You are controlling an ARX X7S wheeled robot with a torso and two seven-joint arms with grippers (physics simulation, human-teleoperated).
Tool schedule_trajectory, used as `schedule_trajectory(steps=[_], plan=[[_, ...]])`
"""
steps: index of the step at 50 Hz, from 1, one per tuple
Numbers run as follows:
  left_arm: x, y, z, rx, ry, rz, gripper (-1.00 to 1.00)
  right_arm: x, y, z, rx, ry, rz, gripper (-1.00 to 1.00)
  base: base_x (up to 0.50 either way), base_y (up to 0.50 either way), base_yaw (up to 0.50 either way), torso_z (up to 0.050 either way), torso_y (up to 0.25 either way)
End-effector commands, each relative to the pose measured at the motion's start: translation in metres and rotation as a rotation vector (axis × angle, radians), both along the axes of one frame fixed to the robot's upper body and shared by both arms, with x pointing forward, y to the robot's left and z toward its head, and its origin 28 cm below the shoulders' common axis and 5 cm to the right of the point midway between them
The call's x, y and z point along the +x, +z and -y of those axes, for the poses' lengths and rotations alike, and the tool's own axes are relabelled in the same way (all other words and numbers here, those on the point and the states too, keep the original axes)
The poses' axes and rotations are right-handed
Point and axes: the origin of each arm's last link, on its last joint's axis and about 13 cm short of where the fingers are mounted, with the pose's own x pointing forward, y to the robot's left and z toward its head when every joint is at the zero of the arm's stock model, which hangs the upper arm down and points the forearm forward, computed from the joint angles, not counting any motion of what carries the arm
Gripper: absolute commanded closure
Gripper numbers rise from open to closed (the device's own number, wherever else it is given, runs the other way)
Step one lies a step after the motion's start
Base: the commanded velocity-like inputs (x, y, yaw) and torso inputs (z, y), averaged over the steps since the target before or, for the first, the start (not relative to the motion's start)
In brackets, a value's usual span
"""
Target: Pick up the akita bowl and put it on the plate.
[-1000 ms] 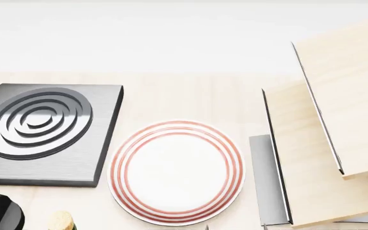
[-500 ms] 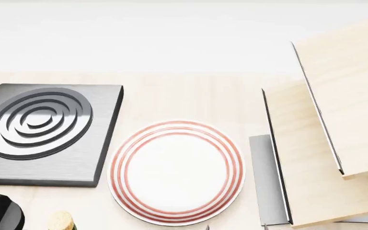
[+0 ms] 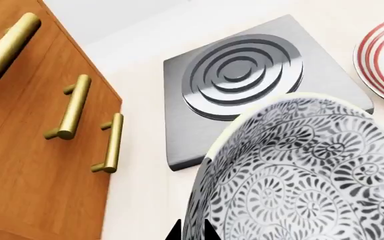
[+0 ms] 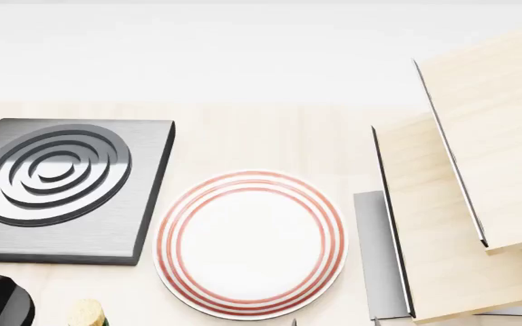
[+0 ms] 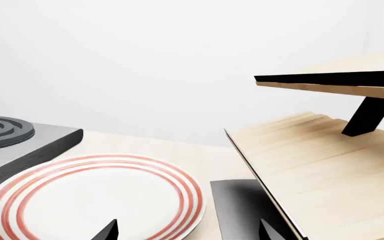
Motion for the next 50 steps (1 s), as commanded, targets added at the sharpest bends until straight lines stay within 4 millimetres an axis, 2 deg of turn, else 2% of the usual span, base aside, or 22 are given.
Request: schedule_trajectory(steps=[1, 15, 19, 27, 42, 50], plan=[[0.006, 0.022, 0.003, 0.032, 0.005, 0.143, 1.00, 0.000, 0.000, -0.001, -0.001, 0.002, 0.000, -1.00, 0.00, 0.00, 0.00, 0.000, 0.000], [0.024, 0.045, 0.006, 0.059, 0.055, 0.402, 1.00, 0.001, -0.001, 0.000, 0.000, 0.002, -0.003, -1.00, 0.00, 0.00, 0.00, 0.000, 0.000], [0.037, 0.053, 0.008, 0.072, 0.102, 0.538, 1.00, 0.000, -0.002, -0.001, 0.001, 0.003, -0.004, -1.00, 0.00, 0.00, 0.00, 0.000, 0.000], [0.052, 0.049, 0.014, 0.055, 0.112, 0.590, 1.00, 0.001, -0.003, -0.001, 0.000, 0.005, -0.007, -1.00, 0.00, 0.00, 0.00, 0.000, 0.000], [0.097, 0.051, 0.051, -0.111, 0.051, 0.738, 1.00, 0.001, -0.004, -0.002, 0.005, 0.009, -0.008, -1.00, 0.00, 0.00, 0.00, 0.000, 0.000], [0.125, 0.042, 0.074, -0.180, 0.015, 0.750, 1.00, 0.000, -0.004, -0.003, 0.003, 0.014, -0.009, -1.00, 0.00, 0.00, 0.00, 0.000, 0.000]])
